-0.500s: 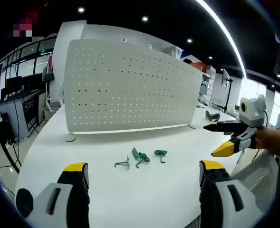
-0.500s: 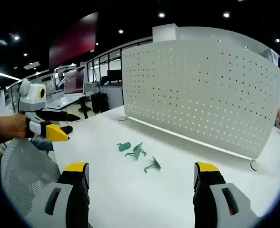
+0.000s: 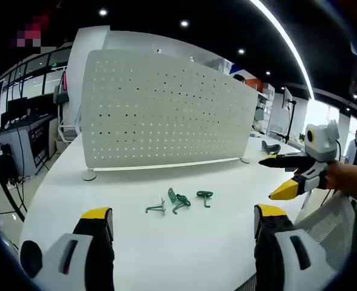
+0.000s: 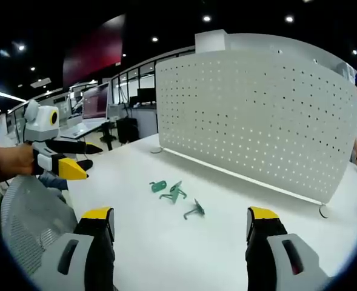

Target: Insert the hook assembly into the mounting plate slot until the hook locks in place.

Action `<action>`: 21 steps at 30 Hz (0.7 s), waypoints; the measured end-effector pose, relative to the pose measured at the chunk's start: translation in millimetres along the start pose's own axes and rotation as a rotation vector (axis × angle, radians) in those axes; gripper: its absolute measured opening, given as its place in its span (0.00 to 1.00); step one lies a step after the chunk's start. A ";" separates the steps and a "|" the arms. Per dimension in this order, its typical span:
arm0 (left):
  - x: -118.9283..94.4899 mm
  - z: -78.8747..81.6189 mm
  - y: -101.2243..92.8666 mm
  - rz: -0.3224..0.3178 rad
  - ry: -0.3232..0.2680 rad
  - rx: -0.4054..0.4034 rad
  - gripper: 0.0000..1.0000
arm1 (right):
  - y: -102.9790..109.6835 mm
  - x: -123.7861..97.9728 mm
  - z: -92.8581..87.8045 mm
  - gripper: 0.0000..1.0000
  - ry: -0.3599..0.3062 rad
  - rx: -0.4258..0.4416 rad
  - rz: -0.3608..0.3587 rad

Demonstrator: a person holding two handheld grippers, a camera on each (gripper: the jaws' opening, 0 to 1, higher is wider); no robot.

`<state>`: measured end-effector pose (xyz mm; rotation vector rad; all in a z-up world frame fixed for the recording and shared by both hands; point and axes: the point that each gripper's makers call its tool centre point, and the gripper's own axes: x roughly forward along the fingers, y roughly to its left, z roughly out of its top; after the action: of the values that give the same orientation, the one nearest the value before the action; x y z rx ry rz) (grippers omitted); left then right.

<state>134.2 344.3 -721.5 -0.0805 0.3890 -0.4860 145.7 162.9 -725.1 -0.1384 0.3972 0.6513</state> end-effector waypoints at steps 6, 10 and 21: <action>-0.1 0.2 0.0 0.001 -0.001 -0.001 0.99 | -0.4 0.1 0.0 0.92 0.000 -0.001 0.001; -0.2 0.2 0.4 0.004 0.000 -0.001 0.99 | -0.6 0.1 -0.7 0.92 0.002 0.000 0.002; 0.4 -0.2 0.9 0.004 0.004 -0.001 0.99 | -1.7 1.2 -1.2 0.91 0.004 0.002 0.001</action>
<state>134.8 344.9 -721.9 -0.0794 0.3929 -0.4826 147.2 161.9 -726.6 -0.1380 0.4012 0.6514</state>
